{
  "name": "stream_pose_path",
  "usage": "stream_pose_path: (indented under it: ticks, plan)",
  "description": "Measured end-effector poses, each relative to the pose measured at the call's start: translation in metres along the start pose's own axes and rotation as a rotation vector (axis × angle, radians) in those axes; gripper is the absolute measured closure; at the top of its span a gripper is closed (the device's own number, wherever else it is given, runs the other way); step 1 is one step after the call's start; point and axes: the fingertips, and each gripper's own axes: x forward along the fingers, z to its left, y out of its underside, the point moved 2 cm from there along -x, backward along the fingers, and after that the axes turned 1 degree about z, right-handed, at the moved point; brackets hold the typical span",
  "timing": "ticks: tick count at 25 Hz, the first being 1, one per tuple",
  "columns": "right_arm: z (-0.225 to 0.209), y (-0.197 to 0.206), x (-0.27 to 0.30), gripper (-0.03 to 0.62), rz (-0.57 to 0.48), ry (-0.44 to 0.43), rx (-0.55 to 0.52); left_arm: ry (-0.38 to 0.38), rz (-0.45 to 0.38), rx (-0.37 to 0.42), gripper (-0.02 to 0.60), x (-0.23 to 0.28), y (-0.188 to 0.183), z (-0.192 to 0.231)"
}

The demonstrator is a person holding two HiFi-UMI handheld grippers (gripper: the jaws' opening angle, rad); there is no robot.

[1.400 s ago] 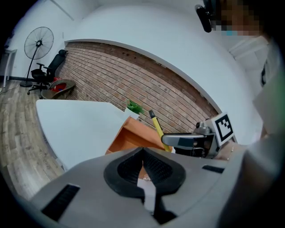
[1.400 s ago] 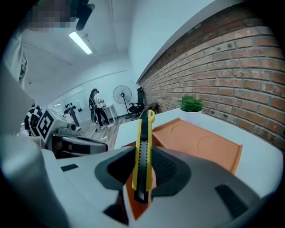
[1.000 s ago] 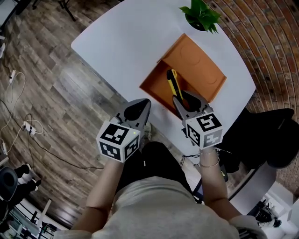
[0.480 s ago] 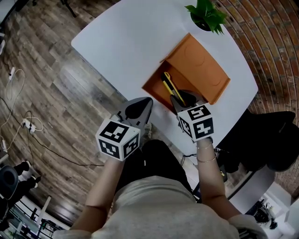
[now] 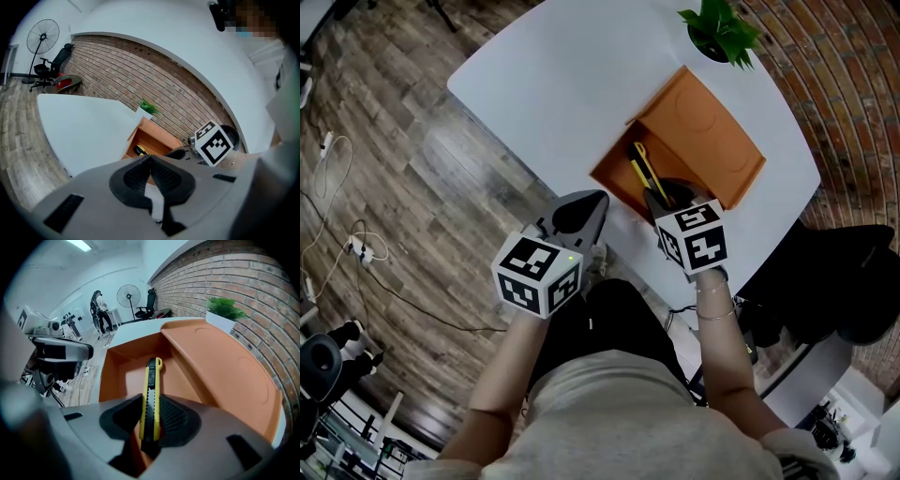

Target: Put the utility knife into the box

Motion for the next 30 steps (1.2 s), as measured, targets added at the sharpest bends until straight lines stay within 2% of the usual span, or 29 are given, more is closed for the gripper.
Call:
stream_pose_path:
  ticks: [7, 13, 19, 24, 30]
  plan:
    - [0.002, 0.000, 0.001, 0.477, 0.005, -0.008, 0.007, 0.003, -0.005, 0.019, 0.575, -0.005, -0.006, -0.003]
    - [0.002, -0.009, -0.011, 0.461, -0.055, 0.004, 0.006, 0.003, -0.011, 0.027, 0.575, -0.007, -0.008, -0.007]
    - [0.010, -0.020, -0.038, 0.457, -0.153, -0.012, 0.026, 0.011, -0.029, 0.048, 0.575, -0.011, -0.015, -0.018]
    - [0.013, -0.026, -0.065, 0.456, -0.229, -0.013, 0.040, 0.013, -0.048, 0.106, 0.575, -0.016, -0.029, -0.032]
    - [0.020, -0.040, -0.107, 0.454, -0.382, -0.052, 0.113, 0.004, -0.072, 0.151, 0.575, -0.026, -0.043, -0.047]
